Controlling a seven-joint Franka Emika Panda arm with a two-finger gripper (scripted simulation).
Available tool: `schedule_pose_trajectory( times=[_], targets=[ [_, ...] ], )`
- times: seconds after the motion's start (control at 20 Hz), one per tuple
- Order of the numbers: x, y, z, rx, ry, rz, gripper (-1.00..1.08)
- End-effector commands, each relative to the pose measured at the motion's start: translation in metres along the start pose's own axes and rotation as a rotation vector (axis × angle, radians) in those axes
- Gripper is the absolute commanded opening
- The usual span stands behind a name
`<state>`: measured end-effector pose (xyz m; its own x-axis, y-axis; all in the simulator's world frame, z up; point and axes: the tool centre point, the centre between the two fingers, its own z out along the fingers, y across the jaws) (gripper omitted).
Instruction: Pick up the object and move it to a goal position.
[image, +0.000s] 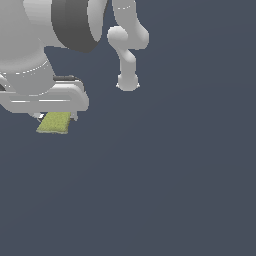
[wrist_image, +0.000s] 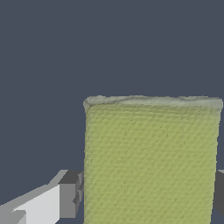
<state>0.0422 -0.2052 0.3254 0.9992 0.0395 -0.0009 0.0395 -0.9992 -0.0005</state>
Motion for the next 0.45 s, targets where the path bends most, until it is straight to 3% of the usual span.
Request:
schedule_pose_trajectory(
  times=[0.0, 0.4],
  targets=[
    [0.0019, 0.0037, -0.0065, 0.0, 0.001, -0.001, -1.0],
    [0.0039, 0.0067, -0.0106, 0.0, 0.001, -0.001, -1.0]
  ],
)
